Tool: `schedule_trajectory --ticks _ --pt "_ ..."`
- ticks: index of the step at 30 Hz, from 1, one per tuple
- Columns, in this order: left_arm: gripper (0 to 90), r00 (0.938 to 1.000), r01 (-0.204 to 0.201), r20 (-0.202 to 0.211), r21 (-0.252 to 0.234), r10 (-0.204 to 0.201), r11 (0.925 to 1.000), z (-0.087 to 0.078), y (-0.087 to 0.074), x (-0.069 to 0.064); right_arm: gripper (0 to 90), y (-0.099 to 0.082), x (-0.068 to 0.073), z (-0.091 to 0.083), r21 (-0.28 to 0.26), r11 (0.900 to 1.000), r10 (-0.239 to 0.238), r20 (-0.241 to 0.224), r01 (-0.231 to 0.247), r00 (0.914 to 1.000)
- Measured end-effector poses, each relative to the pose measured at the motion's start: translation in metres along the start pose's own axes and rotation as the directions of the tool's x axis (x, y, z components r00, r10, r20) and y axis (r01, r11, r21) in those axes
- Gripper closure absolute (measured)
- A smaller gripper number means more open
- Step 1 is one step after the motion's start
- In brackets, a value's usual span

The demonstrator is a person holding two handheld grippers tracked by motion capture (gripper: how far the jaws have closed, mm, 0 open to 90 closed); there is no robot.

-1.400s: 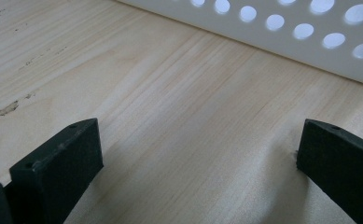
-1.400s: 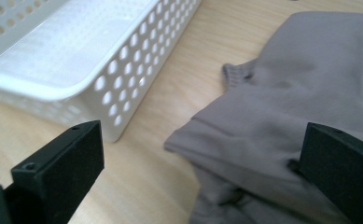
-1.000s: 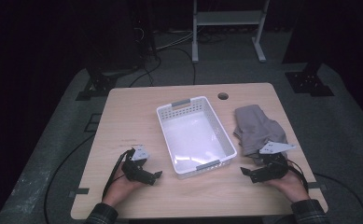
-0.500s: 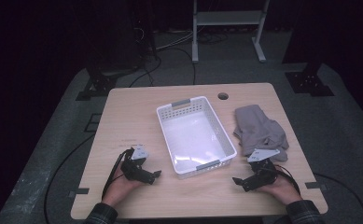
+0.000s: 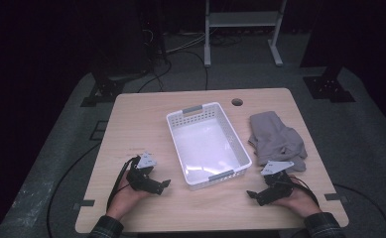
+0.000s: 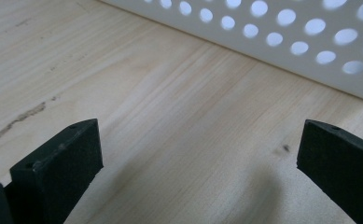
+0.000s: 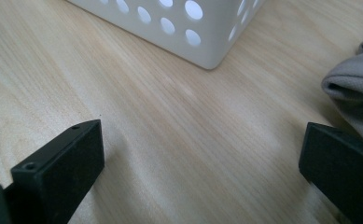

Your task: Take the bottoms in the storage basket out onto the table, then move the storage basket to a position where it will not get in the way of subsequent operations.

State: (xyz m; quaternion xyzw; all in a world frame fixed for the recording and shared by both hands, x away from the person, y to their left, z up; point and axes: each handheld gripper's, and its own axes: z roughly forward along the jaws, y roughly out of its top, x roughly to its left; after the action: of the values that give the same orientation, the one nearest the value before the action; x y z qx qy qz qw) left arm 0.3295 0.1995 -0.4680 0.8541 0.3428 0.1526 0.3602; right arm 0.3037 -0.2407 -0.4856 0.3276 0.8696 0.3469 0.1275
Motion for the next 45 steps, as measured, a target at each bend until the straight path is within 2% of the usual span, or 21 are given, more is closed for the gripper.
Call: schedule_trajectory --ticks 1,3,6,10,19,21,28,38,41,45 --pt "0.0 1.0000 0.007 0.004 -0.007 -0.007 1.0000 -0.003 0.001 0.000 0.0 -0.002 0.000 0.001 -0.026 0.9996 -0.006 -0.004 0.005 1.0000" --pt "0.0 1.0000 0.007 0.003 -0.005 -0.006 1.0000 -0.004 0.002 0.000 0.0 -0.003 0.000 0.000 -0.030 0.9995 -0.011 -0.012 0.010 0.9999" --pt "0.0 1.0000 0.005 -0.001 -0.019 -0.005 0.9998 -0.009 0.006 0.001 0.0 -0.003 0.000 0.001 -0.030 0.9995 -0.010 -0.011 0.010 0.9999" --pt "0.0 0.9996 0.027 0.009 -0.053 -0.026 0.9982 -0.016 0.013 0.002 0.0 -0.003 -0.001 0.000 -0.030 0.9995 -0.011 -0.011 0.011 0.9999" --pt "0.0 0.9996 0.027 0.003 -0.067 -0.026 0.9974 -0.025 0.033 0.000 0.0 -0.003 0.000 0.000 -0.029 0.9996 -0.005 -0.005 0.005 1.0000" --pt "0.0 0.9997 0.026 0.000 -0.084 -0.026 0.9961 -0.028 0.042 -0.002 0.0 -0.003 0.000 0.000 -0.029 0.9996 -0.003 -0.001 0.003 1.0000" --pt "0.0 0.9996 0.028 -0.004 -0.077 -0.029 0.9966 -0.025 0.055 -0.007 0.0 -0.004 0.000 0.000 -0.030 0.9996 -0.002 0.001 0.002 1.0000" --pt "0.0 0.9994 0.033 -0.002 -0.107 -0.033 0.9937 -0.019 0.073 -0.011 0.0 -0.004 0.000 0.000 -0.030 0.9995 0.000 0.003 0.000 1.0000" --pt "0.0 0.9991 0.041 0.007 -0.114 -0.041 0.9927 -0.015 0.078 -0.011 0.0 -0.004 0.000 0.000 -0.030 0.9996 -0.001 0.003 0.001 1.0000" --pt "0.0 0.9995 0.031 -0.003 -0.106 -0.031 0.9939 -0.007 0.085 -0.013 0.0 -0.004 0.000 0.000 -0.030 0.9995 -0.001 0.002 0.001 1.0000"
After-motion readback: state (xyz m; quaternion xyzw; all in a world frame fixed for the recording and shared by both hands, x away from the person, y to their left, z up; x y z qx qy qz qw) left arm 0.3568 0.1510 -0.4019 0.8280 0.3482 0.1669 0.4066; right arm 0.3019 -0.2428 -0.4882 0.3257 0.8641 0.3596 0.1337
